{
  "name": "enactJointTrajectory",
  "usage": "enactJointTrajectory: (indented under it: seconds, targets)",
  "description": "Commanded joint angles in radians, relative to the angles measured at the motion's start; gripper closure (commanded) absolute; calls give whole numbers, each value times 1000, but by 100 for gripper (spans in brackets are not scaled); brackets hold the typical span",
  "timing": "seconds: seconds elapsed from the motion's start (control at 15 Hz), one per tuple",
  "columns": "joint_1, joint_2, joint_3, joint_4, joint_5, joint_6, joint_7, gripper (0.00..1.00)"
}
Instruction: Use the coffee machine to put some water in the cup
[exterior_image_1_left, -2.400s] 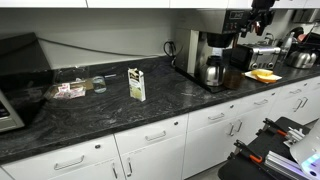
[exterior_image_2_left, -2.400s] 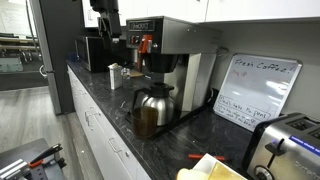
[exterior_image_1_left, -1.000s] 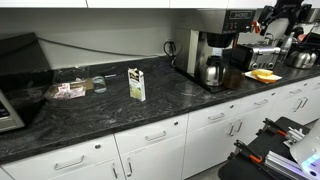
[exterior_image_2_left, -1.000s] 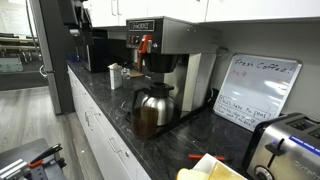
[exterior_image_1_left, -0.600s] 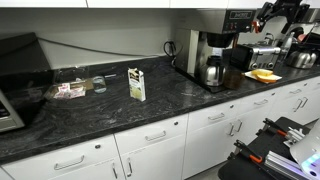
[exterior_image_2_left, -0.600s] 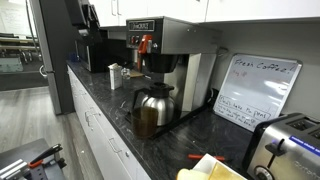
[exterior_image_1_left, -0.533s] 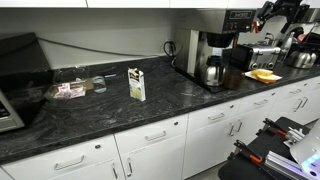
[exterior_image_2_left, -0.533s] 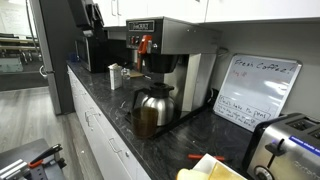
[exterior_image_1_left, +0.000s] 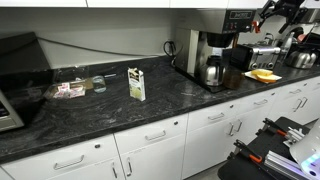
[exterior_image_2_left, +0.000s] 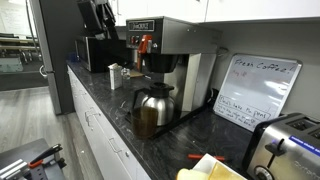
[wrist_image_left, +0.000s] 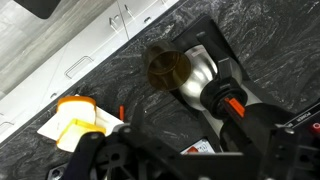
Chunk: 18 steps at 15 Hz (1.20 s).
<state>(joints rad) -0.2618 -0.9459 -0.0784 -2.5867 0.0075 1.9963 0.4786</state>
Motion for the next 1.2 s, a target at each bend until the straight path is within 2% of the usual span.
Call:
enactJointTrajectory:
  seconds: [0.0,0.47,1.07,1.13]
  targets:
    - [-23,2,16,2,18,-2,-16,0]
    - [-29,-3,0,-5,41,23,0,0]
    - [-122,-16,-76,-73,168,158,41,0]
    - [-124,-5,-58,-44,139,102,14,0]
